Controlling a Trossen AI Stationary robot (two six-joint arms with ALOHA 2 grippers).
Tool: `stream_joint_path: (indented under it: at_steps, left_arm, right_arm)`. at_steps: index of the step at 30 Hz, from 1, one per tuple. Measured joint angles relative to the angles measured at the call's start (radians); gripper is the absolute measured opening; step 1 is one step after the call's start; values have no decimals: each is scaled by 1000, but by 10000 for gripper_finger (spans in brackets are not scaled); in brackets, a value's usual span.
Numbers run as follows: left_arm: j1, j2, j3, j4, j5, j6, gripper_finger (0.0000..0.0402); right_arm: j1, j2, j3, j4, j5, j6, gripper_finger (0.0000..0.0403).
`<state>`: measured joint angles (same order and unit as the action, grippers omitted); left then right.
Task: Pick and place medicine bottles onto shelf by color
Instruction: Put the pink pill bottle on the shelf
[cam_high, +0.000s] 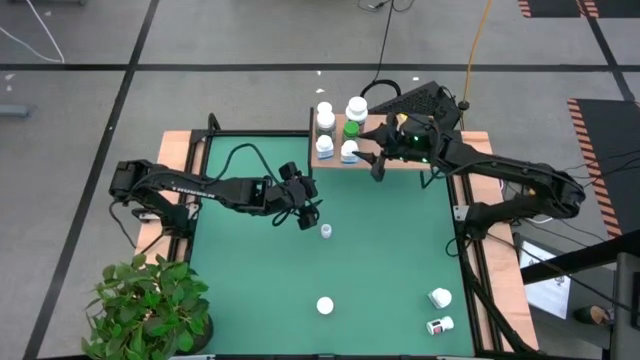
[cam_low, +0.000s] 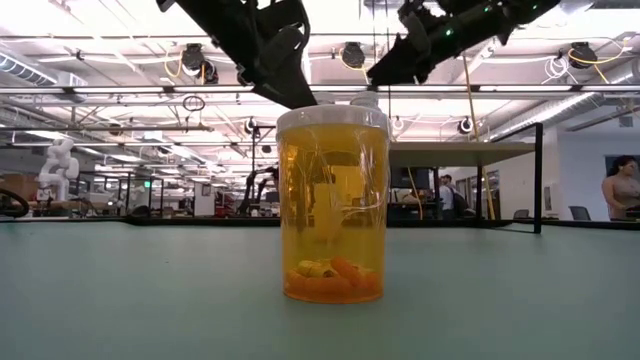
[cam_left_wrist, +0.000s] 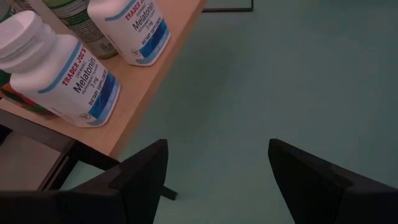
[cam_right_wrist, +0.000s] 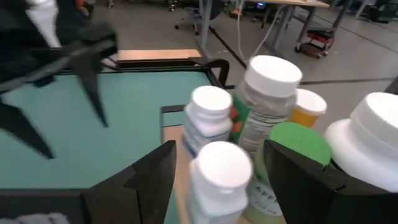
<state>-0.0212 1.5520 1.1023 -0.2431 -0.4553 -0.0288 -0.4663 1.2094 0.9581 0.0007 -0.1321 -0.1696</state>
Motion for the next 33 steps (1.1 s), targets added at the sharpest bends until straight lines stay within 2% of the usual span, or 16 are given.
stream_joint_path:
  at_steps: [7,14,18,21,27,30,33]
  left_arm:
    - [-7,0,0,9,0,-1,280]
    - [-7,0,0,9,1,-3,280]
    - [-10,0,0,9,1,-3,280]
    - [-20,0,0,5,1,-3,280]
    - [-42,0,0,6,1,4,280]
    - [-47,0,0,10,1,5,280]
    - [-45,0,0,12,1,6,280]
  right_arm:
    - [94,-74,0,-94,9,0,235]
    - [283,-85,-1,-192,129,21,235]
    - [400,-85,-7,-204,133,67,235]
    - [474,-85,-43,-153,133,101,235]
    - [561,-59,-185,73,136,205,235]
    - [574,-8,-249,195,139,241,235]
    - [581,96,-283,311,187,251,235]
